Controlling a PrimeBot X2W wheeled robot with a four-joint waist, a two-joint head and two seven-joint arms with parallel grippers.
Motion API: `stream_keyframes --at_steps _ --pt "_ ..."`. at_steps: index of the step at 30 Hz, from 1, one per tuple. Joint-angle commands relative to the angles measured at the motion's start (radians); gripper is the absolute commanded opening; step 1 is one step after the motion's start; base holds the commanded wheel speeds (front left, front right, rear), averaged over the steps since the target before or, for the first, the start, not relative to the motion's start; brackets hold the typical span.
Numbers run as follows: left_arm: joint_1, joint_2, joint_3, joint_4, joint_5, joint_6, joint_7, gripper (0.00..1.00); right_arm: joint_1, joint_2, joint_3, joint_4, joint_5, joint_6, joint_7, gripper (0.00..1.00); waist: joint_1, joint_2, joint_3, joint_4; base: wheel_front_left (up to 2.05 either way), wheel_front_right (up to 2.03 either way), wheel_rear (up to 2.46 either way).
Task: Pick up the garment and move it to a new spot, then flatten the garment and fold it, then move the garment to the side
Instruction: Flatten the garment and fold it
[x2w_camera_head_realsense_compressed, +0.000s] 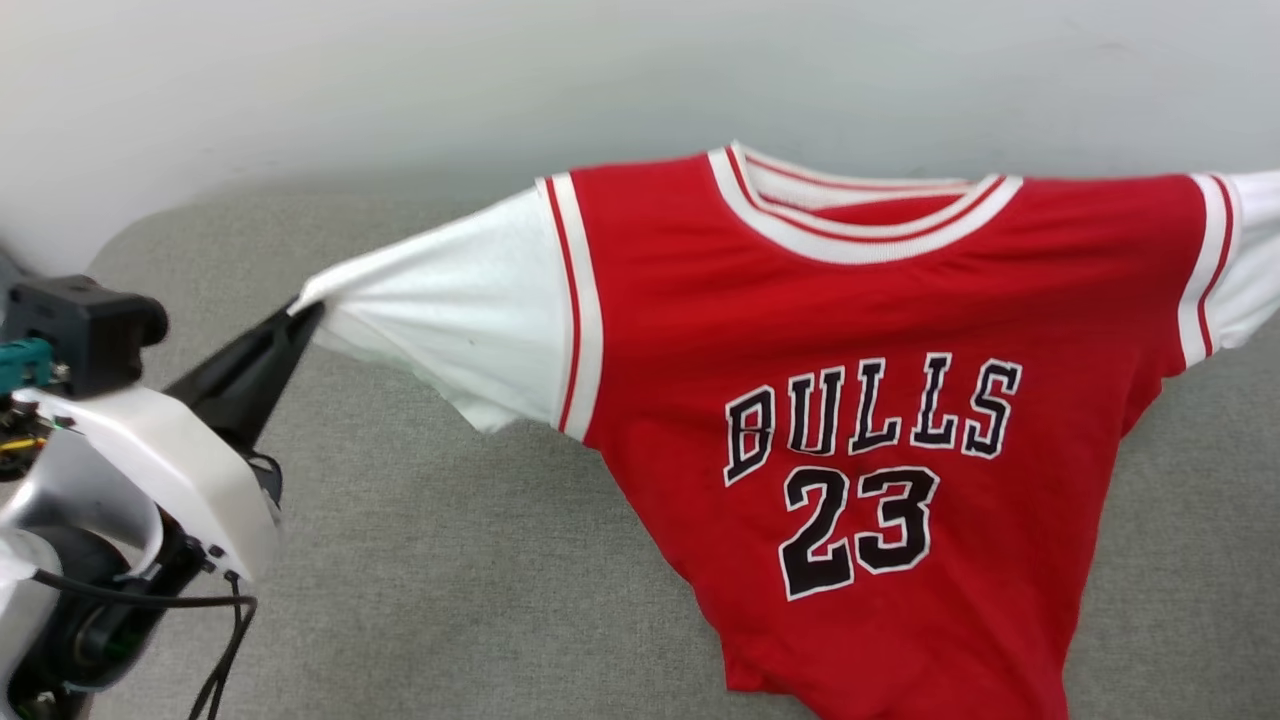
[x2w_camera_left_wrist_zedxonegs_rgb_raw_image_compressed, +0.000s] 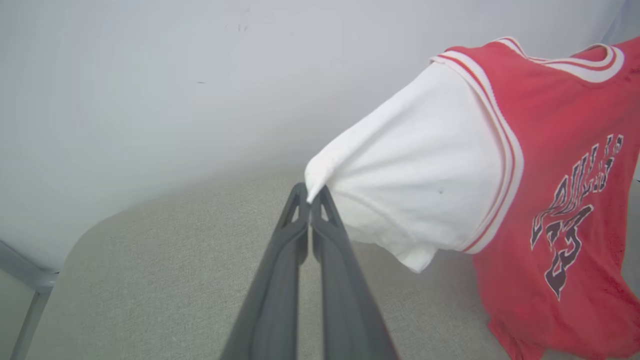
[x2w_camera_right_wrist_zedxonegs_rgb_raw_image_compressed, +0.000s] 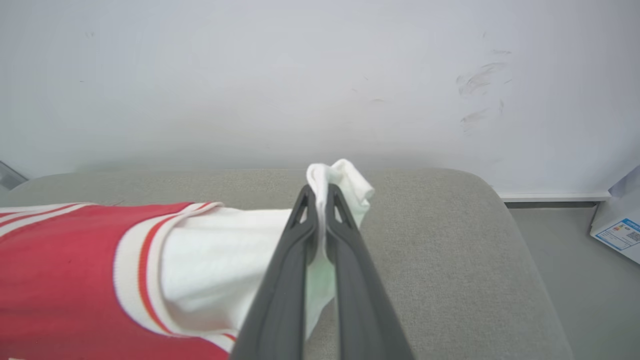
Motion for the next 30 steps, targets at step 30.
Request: stream_keyframes --at_steps 30 --pt "-0.146 0.077 0.238 0.034 0.021 -0.02 -0.217 0.0 -0.181 0.065 -0.033 -0.148 0.106 -0.002 -0.133 0.0 0.0001 0.0 0.046 -0.047 0.0 0.0 0.0"
